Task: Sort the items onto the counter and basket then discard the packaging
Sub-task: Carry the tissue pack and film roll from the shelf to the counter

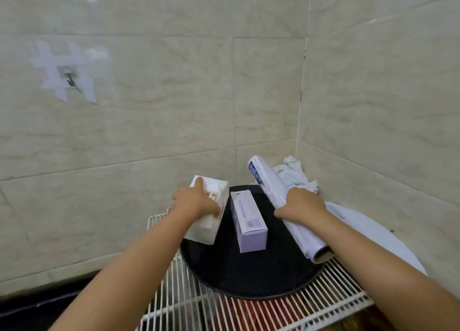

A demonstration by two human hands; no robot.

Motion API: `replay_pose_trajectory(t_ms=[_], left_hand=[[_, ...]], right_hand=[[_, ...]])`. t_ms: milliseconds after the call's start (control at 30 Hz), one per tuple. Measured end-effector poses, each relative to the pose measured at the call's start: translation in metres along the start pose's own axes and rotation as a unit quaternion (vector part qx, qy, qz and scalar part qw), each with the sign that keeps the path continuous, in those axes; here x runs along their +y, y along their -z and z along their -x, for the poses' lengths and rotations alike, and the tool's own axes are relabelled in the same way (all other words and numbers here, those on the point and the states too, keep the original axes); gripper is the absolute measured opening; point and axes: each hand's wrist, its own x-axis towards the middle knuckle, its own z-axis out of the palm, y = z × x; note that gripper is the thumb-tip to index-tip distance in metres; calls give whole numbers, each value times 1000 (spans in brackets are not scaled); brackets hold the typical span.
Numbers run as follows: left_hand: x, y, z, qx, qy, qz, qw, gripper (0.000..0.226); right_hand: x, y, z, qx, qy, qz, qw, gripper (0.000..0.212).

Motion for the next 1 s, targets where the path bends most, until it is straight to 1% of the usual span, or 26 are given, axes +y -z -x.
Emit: replay_pose_trajectory(t_ms=[67,167,267,333,433,533,633,733,833,1000], left_hand=[[-5,13,12,23,4,36,999,95],[-25,34,39,80,15,73,994,97],[-63,48,74,133,45,96,985,104],[-97,57,101,131,74,127,980,105],[-159,72,151,115,139,196,964,98],[-221,83,207,140,207,180,951,91],[-275,84,260,165,279,108,940,93],[-330,81,300,166,319,92,929,92],[-390,81,333,154,324,94,929,92],[-488,94,368,144,325,146,923,89]], right_hand=[[-8,10,6,5,29,-34,999,29],[-30,18,21,11,104,-99,990,29],[-65,12,43,-27,189,-175,966,26],[-92,0,63,-60,235,-205,948,21],[-137,-23,95,-110,304,-219,921,17],[-186,-49,131,-152,348,-218,899,23],[-235,-78,171,-196,368,-198,887,34],[-279,-112,212,-236,369,-186,880,33],[-322,-153,249,-260,357,-184,878,31],[-381,-210,295,-260,317,-143,901,32]])
